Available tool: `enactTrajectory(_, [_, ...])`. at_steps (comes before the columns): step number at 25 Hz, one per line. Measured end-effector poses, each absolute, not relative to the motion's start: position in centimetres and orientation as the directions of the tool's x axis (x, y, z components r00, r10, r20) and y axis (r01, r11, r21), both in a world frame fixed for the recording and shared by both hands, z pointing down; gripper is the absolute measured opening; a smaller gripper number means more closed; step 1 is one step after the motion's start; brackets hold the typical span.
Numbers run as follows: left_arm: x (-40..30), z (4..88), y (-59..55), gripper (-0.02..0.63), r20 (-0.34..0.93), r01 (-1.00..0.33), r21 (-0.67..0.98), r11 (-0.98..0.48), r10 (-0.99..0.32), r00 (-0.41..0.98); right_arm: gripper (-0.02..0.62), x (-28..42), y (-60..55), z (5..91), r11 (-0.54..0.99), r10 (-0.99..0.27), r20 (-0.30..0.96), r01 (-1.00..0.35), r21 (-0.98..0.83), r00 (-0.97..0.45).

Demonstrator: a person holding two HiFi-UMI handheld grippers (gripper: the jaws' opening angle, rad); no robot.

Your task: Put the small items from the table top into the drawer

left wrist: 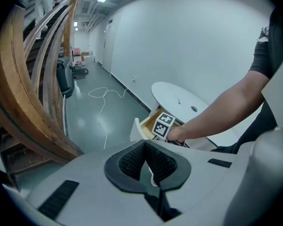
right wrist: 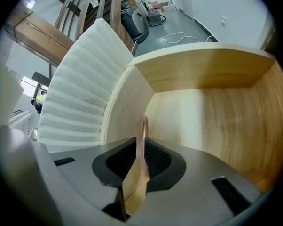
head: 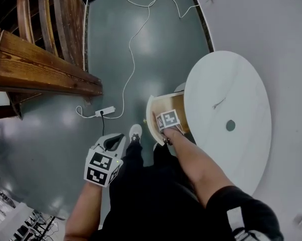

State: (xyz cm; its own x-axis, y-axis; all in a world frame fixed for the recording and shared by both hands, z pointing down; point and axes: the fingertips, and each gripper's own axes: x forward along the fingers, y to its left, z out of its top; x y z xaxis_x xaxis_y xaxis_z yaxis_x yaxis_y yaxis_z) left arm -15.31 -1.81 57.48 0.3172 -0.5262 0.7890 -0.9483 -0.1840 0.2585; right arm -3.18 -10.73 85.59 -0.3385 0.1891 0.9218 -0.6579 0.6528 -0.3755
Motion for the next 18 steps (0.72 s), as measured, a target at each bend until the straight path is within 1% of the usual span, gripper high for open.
enactTrajectory(5, [-15.2,57.1,-3.1,0.014,0.777,-0.941,0.252,-0.227,-0.532,0.337,0.048,-3.4,-10.7,84.4,0.644,0.181,0.916,-0.661,-0.385,-0.358])
enactTrajectory(10, [-14.1,56.2,-5.2,0.014,0.756,-0.932,0.237,-0.275,-0.55,0.355,0.048,-3.1,-10.8,81.2,0.647,0.13,0.905,-0.657,-0.386,-0.404])
enactTrajectory(14, [-13.4,55.4,-6.7,0.014,0.734,-0.92,0.23,-0.317,-0.564,0.378,0.022,-4.5,-10.8,75.9,0.637,0.068,0.85,-0.633,-0.44,-0.523])
enactTrajectory(18, [-12.7,54.5,-8.0,0.014,0.711,-0.907,0.226,-0.354,-0.577,0.402,0.012,-5.0,-11.2,69.3,0.69,-0.028,0.779,-0.576,-0.439,-0.627])
